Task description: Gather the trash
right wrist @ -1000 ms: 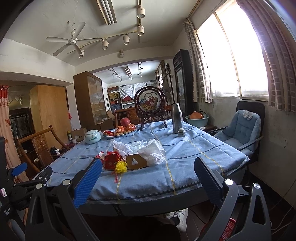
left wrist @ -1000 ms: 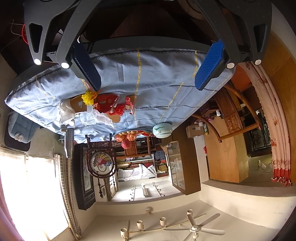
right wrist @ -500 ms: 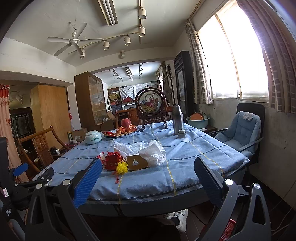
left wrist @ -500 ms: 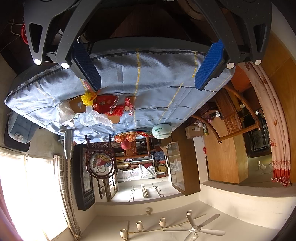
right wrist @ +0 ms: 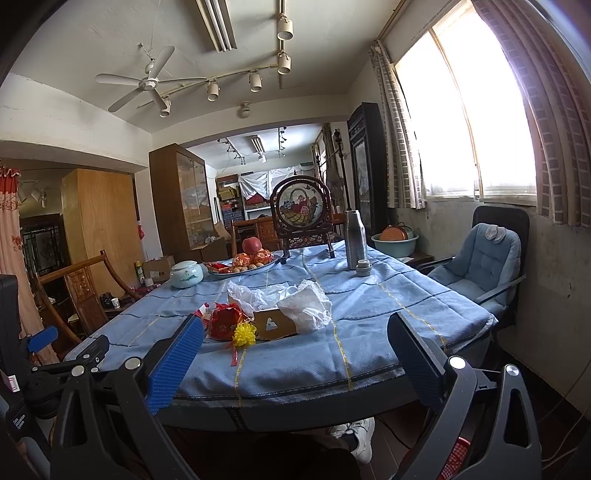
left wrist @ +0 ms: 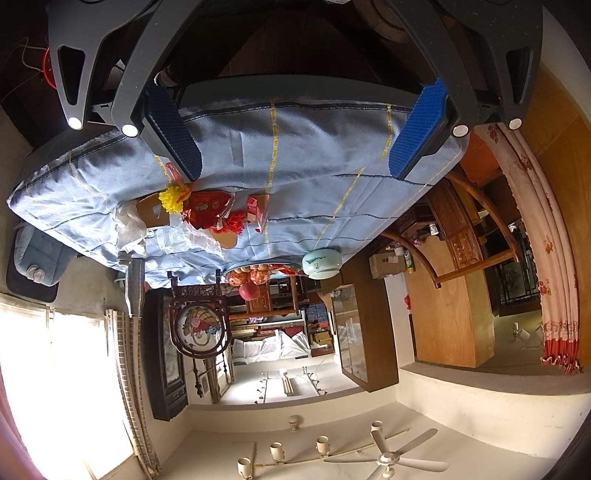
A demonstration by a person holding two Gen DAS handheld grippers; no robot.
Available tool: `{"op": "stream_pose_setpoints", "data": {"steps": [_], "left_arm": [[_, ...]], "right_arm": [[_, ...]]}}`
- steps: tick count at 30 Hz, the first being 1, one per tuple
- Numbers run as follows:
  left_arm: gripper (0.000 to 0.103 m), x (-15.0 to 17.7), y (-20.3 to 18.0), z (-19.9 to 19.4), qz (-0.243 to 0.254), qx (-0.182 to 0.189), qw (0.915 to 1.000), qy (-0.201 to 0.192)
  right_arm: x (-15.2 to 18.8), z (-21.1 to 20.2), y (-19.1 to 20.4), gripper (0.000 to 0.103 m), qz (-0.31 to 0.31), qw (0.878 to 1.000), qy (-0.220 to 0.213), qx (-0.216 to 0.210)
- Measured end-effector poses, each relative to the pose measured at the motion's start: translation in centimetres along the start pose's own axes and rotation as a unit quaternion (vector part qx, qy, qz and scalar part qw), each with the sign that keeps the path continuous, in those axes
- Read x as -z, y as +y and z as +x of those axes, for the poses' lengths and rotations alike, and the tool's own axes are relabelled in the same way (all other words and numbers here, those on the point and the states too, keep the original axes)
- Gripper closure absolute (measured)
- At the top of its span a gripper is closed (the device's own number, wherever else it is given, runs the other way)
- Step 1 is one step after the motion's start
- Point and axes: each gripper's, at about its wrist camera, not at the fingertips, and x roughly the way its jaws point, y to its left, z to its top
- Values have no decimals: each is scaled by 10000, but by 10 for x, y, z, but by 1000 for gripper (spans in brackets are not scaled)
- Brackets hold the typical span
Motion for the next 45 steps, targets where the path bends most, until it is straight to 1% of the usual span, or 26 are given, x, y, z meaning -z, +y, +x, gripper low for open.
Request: {"op": "stream_pose_setpoints", "data": {"steps": [3, 9, 11, 17, 20, 24, 26, 28, 30, 32, 35, 37, 39, 40, 41, 43, 45], "left_arm": [[6, 0, 0, 0, -3, 5, 10000, 1], [6, 0, 1, -1, -4, 9, 10000, 21], [6, 1, 3, -4, -2, 13, 10000, 32], [6, 5, 7, -7, -9, 30, 10000, 84], [6, 7, 10, 1, -33, 64, 9998, 165], [6, 7, 12, 11, -75, 234, 9991, 332], [6, 8, 14, 17, -115, 290, 9987, 401], [6, 7, 20, 26, -186, 383, 9978, 505], [6, 5, 25, 40, -273, 516, 9962, 644], [6, 2, 33, 62, -405, 670, 9930, 883], [6, -4, 41, 91, -553, 731, 9895, 1115], [6, -8, 39, 112, -540, 787, 9873, 1272], [6, -10, 33, 128, -490, 848, 9857, 1372], [6, -11, 28, 134, -450, 862, 9855, 1393], [6, -11, 24, 140, -404, 889, 9851, 1417], [6, -11, 12, 151, -263, 933, 9846, 1453], [6, -12, 3, 161, -148, 965, 9843, 1474]], "right_arm": [[0, -1, -1, 5, 61, 10000, -14, -22], [1, -1, 0, 5, 15, 10000, -81, -21], [3, 0, 1, 5, -108, 9999, -114, 8], [3, -1, 1, 5, -83, 9999, -123, -2], [2, -1, 2, 5, -74, 9999, -103, 11], [2, -1, 1, 5, -17, 10000, -80, 8], [3, 3, -2, 5, 29, 10000, 32, 7], [4, 9, -8, 5, 80, 9998, 147, 61], [6, 20, -14, 5, 38, 9991, 357, 205], [9, 31, -22, 5, 103, 9985, 455, 281], [17, 46, -33, 5, 265, 9979, 490, 333], [24, 60, -39, 5, 348, 9966, 626, 408], [32, 75, -44, 5, 439, 9951, 789, 397], [36, 84, -47, 5, 480, 9956, 733, 326], [39, 92, -49, 5, 527, 9952, 776, 293], [45, 109, -47, 5, 621, 9932, 955, 243], [49, 131, -41, 5, 548, 9906, 1238, 217]]}}
